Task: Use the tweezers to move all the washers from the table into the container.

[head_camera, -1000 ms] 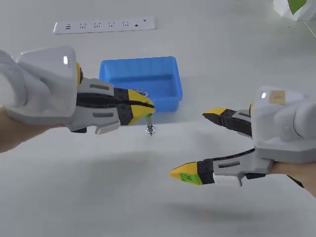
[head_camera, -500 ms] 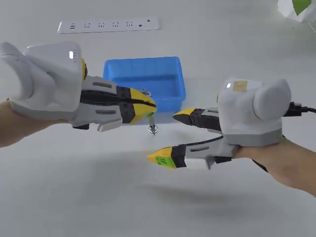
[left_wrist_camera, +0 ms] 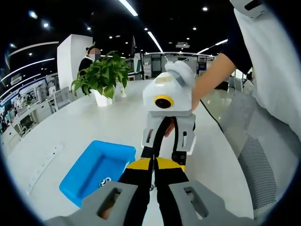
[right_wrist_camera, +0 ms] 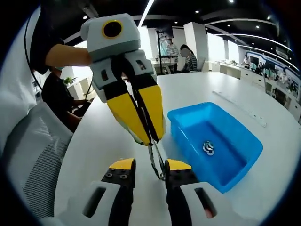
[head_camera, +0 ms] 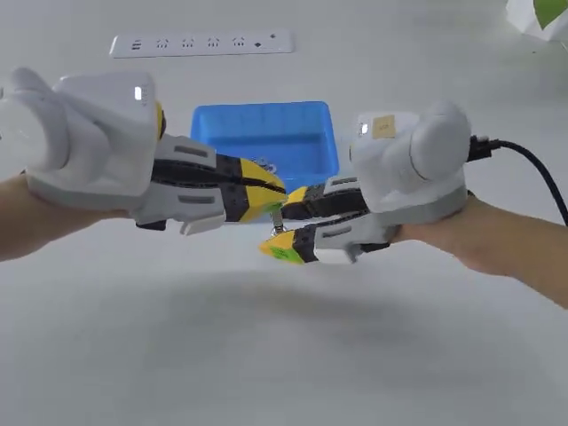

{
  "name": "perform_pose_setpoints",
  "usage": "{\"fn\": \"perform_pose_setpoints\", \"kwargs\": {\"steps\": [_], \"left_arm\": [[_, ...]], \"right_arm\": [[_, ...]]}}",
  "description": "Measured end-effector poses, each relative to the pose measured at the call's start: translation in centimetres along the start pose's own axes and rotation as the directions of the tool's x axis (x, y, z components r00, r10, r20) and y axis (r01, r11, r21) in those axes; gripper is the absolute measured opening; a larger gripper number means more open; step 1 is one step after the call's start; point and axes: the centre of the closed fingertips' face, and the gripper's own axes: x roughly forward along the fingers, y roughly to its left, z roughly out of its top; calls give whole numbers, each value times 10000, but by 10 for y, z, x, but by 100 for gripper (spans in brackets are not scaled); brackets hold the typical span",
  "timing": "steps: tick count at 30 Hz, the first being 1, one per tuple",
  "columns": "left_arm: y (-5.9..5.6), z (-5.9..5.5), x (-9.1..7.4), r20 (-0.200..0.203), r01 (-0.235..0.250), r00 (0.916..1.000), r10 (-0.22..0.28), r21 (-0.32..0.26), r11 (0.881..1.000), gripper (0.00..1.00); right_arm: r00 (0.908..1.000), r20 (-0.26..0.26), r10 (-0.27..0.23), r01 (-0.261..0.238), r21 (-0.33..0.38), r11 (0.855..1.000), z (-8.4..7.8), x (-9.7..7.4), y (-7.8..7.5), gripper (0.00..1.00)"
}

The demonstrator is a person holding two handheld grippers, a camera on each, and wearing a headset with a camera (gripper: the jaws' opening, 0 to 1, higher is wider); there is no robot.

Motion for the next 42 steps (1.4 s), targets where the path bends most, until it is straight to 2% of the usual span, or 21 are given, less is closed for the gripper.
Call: {"fn": "perform_pose_setpoints", "kwargs": {"steps": [2,6,12,14,19,23,25,26,28,31,42], "left_arm": [[0,0,0,0,19,10000,-19,-14,10000,5],[-1,0,1,0,59,10000,-59,-34,10000,5],[-3,-1,1,-39,150,9999,-150,-55,9999,5],[-3,-1,1,-59,151,9999,-152,-23,9999,5],[-2,-1,2,-66,59,10000,-59,-101,9999,5],[2,-2,3,-66,-334,9994,331,-444,9985,6],[4,-4,2,-168,-477,9988,462,-1033,9935,7],[4,-4,2,-158,-480,9988,466,-1084,9929,7],[5,-5,1,-197,-596,9981,578,-1076,9924,8],[1,-10,-1,-496,-581,9973,537,-924,9940,13],[2,2,-8,-207,-693,9975,677,-929,9933,21]], "right_arm": [[9997,-203,142,-150,-401,9991,-1,2,-1,23],[9994,-262,242,-253,-412,9988,0,3,-3,19],[9994,-315,127,-151,-785,9968,0,4,-6,12],[9993,-330,169,-191,-691,9974,0,4,-6,12],[9990,-424,103,-146,-1014,9947,-1,4,-6,11],[9998,-189,-89,72,-901,9959,-1,3,-8,11],[9997,-114,-197,186,-839,9963,-1,4,-10,10],[9997,-99,-220,211,-855,9961,-1,4,-10,10],[9994,-67,-330,323,-902,9954,0,5,-11,10],[9992,6,-406,405,-708,9967,0,5,-12,10],[9991,99,-421,426,-561,9975,2,4,-9,10]]}}
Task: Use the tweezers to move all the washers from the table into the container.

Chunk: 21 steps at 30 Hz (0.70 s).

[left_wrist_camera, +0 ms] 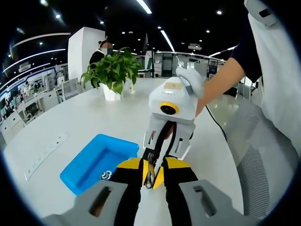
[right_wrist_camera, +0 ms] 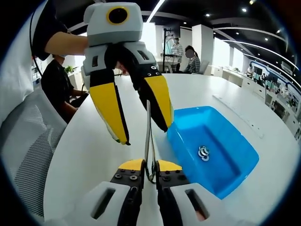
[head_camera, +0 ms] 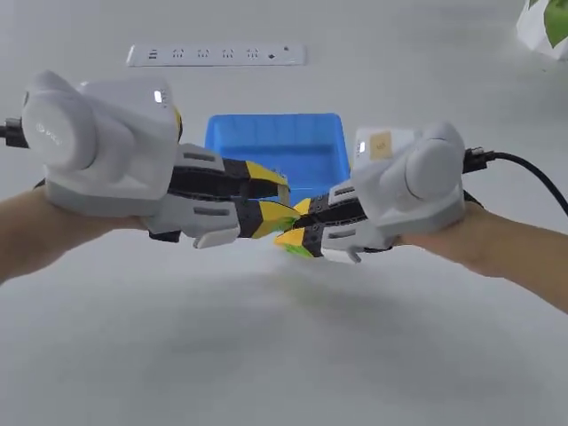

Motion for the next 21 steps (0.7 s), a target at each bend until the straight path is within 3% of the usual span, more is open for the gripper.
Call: {"fn": "perform_pose_setpoints", "kwargs": {"steps": [12,16,21], "left_arm": [[2,-2,-12,-143,-111,9998,112,32,9999,26],[7,-6,-20,-335,-553,9979,559,205,9983,30],[8,-9,-31,-232,-851,9961,849,-74,9963,35]], "right_arm": [[9988,423,-228,220,207,9995,11,-7,-5,9],[9980,527,-340,325,303,9990,15,-11,-6,9],[9969,607,-491,475,278,9985,22,-16,-7,9]]}}
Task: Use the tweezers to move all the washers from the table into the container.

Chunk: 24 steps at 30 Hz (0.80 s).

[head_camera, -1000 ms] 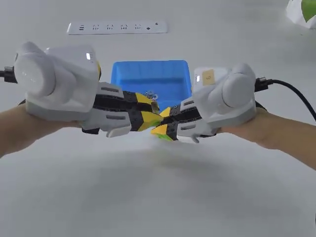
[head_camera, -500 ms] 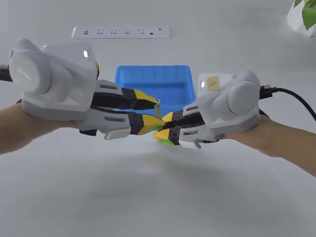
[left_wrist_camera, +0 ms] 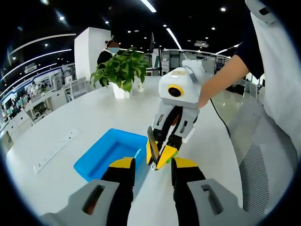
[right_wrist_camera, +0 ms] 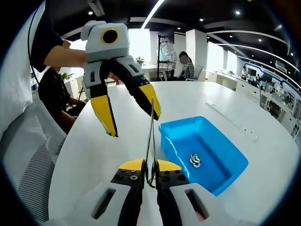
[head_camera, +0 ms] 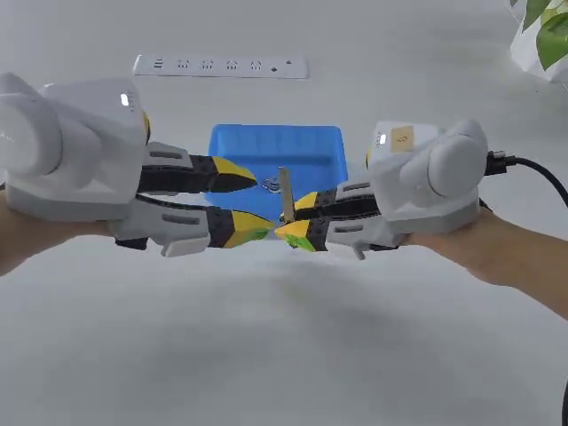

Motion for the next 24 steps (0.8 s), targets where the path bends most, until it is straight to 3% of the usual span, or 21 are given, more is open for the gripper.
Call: {"fn": "perform_pose_setpoints", "kwargs": {"steps": [3,6,9,10,12,19,24], "left_arm": [[1,-3,0,54,-145,9999,146,-181,9997,37],[6,2,13,246,-181,9995,186,-200,9996,35],[3,20,20,903,79,9959,-48,-342,9994,23],[2,24,20,1067,96,9943,-59,-343,9994,24],[0,25,21,982,233,9950,-200,-328,9992,29],[4,12,12,494,216,9986,-209,-136,9997,29],[11,15,2,559,-28,9984,34,-109,9999,29]], "right_arm": [[9999,156,41,-42,62,10000,3,1,1,9],[9985,516,164,-180,318,9993,6,4,6,9],[9987,484,137,-148,233,9996,7,7,8,9],[9983,542,196,-210,253,9995,9,8,9,9],[9982,544,252,-260,131,9996,11,9,10,9],[9977,585,333,-326,-124,9994,16,9,8,9],[9978,589,298,-285,-218,9994,18,7,6,9]]}}
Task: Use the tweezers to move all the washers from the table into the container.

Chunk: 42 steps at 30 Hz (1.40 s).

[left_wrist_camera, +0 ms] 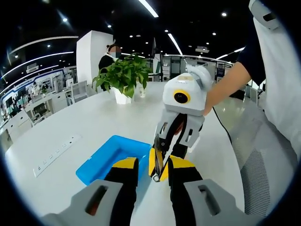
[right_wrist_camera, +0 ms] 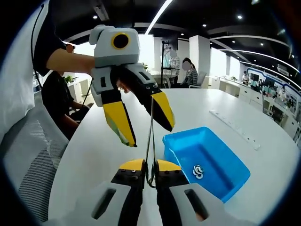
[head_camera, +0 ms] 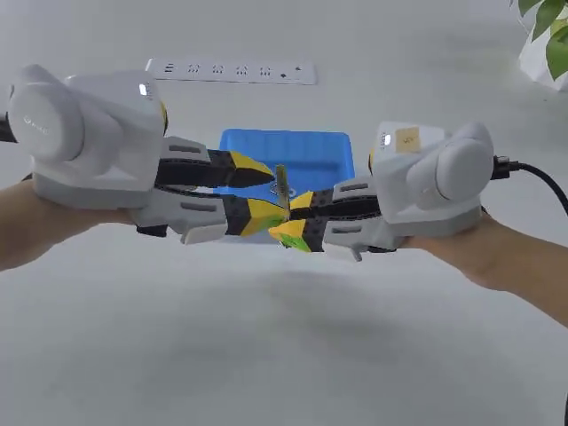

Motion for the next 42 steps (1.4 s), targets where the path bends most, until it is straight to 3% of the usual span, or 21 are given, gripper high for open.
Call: {"fn": "perform_pose_setpoints", "kwargs": {"steps": [6,8,12,25,35,42], "left_arm": [[-1,-3,-14,-31,-107,9999,106,-202,9997,35],[-4,-1,-18,199,-20,9998,31,-541,9985,39],[-2,-11,-26,-48,-342,9994,340,-526,9980,41],[-3,-23,-43,58,-857,9962,870,-1186,9892,55],[5,-30,-57,-103,-1405,9900,1404,-1393,9802,69],[3,-30,-61,-193,-1531,9882,1520,-1574,9756,82]], "right_arm": [[9995,192,-262,262,-32,9997,12,-5,-10,9],[9990,321,-323,323,-2,9995,17,-8,-14,9],[9985,375,-395,397,-55,9992,23,-12,-18,9],[9967,558,-582,599,-292,9978,40,-18,-29,9],[9938,600,-933,970,-618,9934,53,-9,-70,9],[9932,434,-1084,1104,-465,9928,42,8,-88,9]]}}
